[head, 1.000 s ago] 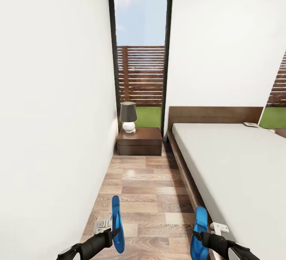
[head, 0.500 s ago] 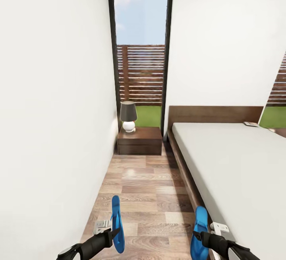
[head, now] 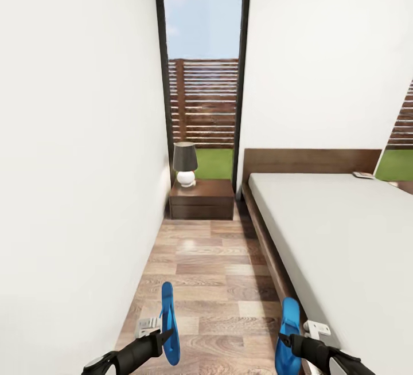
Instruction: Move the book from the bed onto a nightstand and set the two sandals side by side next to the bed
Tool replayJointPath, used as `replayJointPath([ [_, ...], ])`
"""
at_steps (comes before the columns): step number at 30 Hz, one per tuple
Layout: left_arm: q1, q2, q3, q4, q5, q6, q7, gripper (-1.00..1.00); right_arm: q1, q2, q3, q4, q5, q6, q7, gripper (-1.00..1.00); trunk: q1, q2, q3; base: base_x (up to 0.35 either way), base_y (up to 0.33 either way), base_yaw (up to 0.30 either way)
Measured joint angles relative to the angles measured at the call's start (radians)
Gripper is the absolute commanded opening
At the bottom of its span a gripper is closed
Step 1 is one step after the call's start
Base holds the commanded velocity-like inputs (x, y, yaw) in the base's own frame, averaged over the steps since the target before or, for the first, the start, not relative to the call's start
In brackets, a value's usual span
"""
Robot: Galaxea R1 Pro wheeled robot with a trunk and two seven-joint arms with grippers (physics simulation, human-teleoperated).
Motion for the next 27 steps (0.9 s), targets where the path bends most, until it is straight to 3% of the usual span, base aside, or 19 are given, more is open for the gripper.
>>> replayJointPath([
  [27, 0.0, 0.0, 0.0, 0.0, 0.0, 0.0, 0.0, -1.0, 0.0, 0.0, 0.0, 0.0, 0.0, 0.0, 0.0, -1.0, 0.0, 0.0, -0.043, 0.0, 0.0, 0.0],
])
